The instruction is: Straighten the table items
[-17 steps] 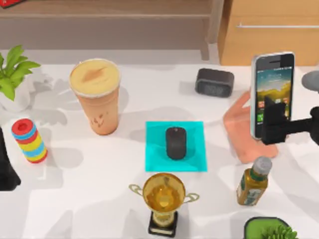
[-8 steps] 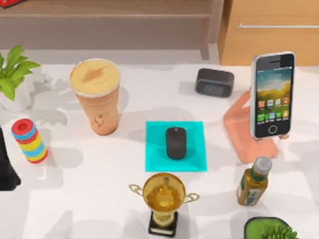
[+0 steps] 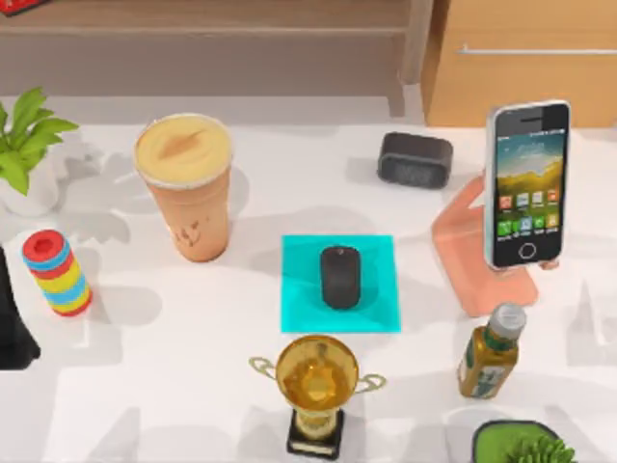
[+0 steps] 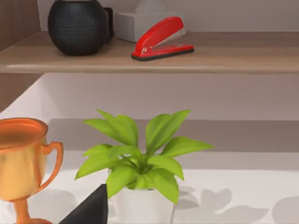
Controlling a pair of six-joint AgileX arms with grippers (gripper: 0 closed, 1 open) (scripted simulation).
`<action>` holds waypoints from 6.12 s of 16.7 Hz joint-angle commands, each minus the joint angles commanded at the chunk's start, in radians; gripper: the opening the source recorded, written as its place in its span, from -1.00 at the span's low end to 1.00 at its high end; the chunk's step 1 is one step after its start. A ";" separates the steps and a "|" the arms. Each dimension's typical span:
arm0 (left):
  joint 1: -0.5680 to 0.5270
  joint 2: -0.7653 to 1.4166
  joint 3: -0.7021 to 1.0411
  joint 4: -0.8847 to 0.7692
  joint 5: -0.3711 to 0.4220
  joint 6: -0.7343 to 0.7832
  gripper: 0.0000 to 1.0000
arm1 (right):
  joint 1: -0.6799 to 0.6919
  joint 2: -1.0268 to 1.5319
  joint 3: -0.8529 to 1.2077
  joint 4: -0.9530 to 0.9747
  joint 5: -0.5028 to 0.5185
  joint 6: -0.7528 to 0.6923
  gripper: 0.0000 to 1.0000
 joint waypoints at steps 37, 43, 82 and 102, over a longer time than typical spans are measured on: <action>-0.637 2.036 0.416 1.510 -0.585 -0.062 1.00 | -0.010 -0.015 -0.009 -0.003 -0.005 -0.003 1.00; -0.608 2.059 0.467 1.483 -0.556 -0.059 1.00 | -0.010 -0.015 -0.009 -0.003 -0.005 -0.003 1.00; -0.579 2.035 0.518 1.410 -0.527 -0.052 -1.00 | -0.010 -0.015 -0.009 -0.003 -0.005 -0.003 1.00; -0.634 2.003 1.459 0.468 -0.436 -0.138 -1.00 | -0.010 -0.015 -0.009 -0.003 -0.005 -0.003 1.00</action>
